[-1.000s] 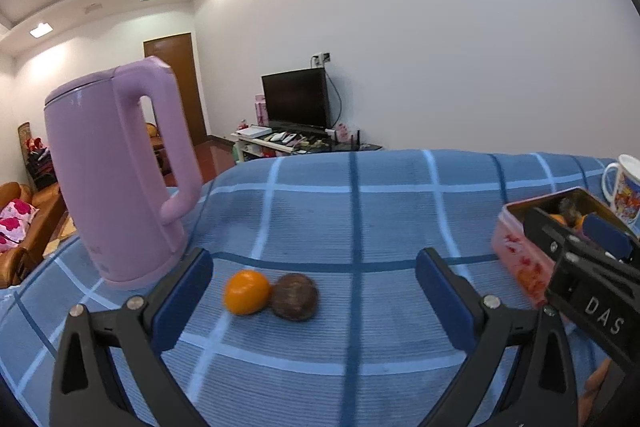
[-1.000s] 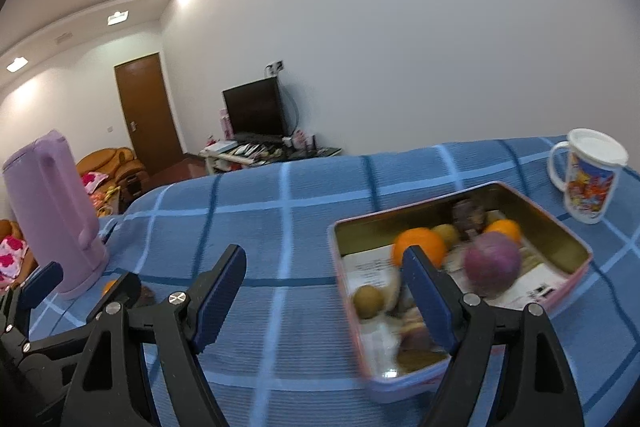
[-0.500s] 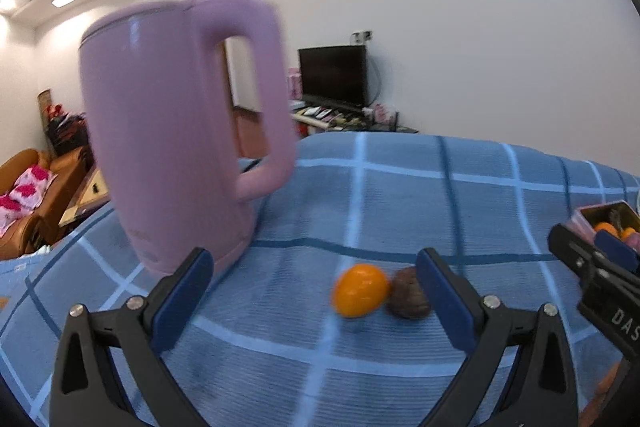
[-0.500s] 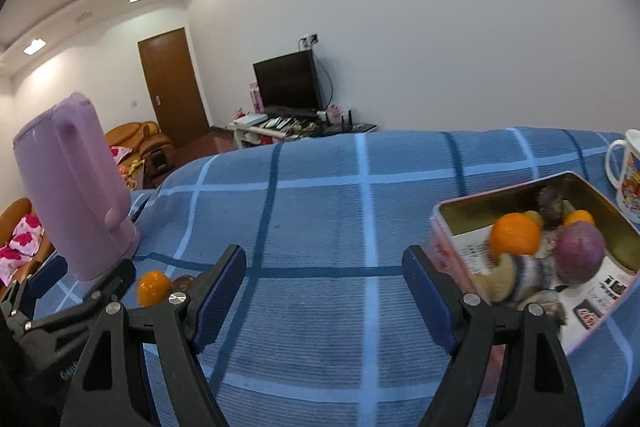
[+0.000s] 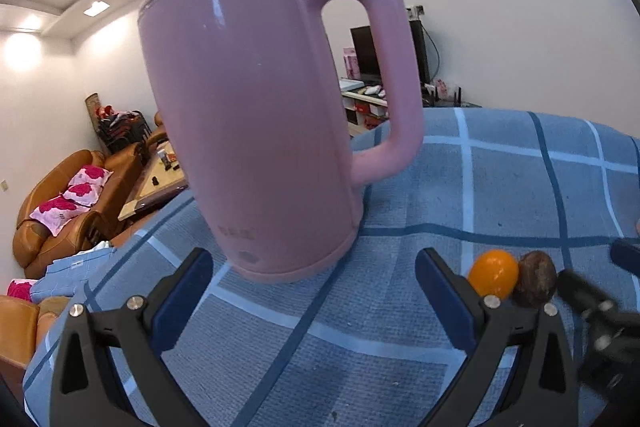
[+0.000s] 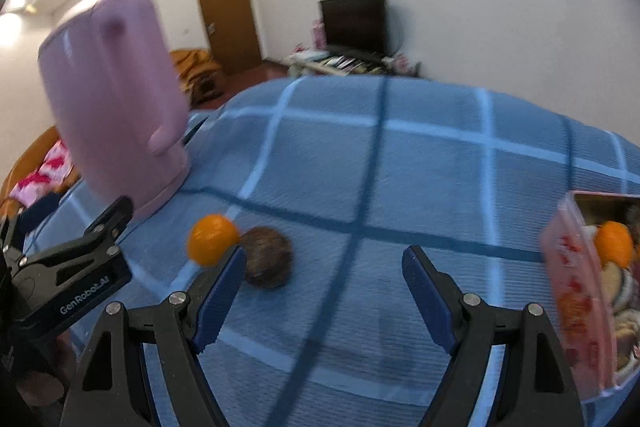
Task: Organize fruits
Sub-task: 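Move both open tools to the orange and brown taro beside the kettle, then grasp the brown taro with the right tool while the left tool grasps the orange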
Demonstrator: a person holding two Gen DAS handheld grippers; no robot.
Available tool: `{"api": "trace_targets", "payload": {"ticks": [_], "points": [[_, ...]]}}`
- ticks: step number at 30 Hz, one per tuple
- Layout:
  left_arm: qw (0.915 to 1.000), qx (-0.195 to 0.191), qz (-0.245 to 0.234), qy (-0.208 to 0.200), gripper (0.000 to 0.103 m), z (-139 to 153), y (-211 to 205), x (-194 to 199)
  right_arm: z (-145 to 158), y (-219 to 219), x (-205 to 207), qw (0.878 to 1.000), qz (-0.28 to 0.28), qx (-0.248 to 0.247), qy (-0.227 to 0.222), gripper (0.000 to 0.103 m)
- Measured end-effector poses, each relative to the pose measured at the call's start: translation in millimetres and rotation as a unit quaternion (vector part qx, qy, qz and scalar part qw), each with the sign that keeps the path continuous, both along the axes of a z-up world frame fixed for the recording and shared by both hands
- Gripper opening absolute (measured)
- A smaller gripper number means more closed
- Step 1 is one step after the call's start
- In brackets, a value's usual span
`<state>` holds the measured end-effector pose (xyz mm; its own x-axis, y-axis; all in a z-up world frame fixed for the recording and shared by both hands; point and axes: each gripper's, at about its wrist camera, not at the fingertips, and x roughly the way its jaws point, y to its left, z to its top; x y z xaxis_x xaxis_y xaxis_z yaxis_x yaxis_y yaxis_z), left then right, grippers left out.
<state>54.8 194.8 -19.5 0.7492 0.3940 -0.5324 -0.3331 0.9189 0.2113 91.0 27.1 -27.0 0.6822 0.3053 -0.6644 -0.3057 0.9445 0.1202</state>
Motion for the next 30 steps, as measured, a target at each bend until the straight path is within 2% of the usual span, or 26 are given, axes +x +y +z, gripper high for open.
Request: {"api": "trace_targets", "payload": {"ticks": [7,13,18,21,24,27,30], "points": [[0.9999,-0.006,-0.001,0.012,0.103,-1.5,2.0,2.9,-16.8,36.2,13.6,0.997,0.036,-0.048,0.046,0.068],[0.9997,-0.016,-0.014,0.016,0.103,-1.8,0.7,2.3,-20.1,35.7,21.3,0.997,0.032,-0.035,0.06,0.044],[0.9984,-0.034,-0.044,0.007,0.103,-0.5,-4.0,1.1,-10.8,11.2,13.6,0.999,-0.008,0.01,0.035,0.044],[0.9947,-0.046,-0.092,-0.001,0.103,2.8,-16.0,-0.7,-2.6,-12.4,1.3,0.998,-0.052,0.042,0.012,0.044],[0.9907,-0.043,-0.129,0.005,0.102,1.2,-30.3,2.6,1.7,-36.6,-8.4,0.993,-0.096,0.066,-0.002,0.044],[0.9856,-0.044,-0.161,0.031,0.092,-4.1,-42.6,12.9,0.1,-50.5,-9.7,0.99,-0.113,0.085,0.01,0.044],[0.9796,-0.067,-0.181,0.056,0.084,-8.4,-48.9,23.9,-0.3,-55.8,-9.3,0.989,-0.115,0.094,0.017,0.044]]}}
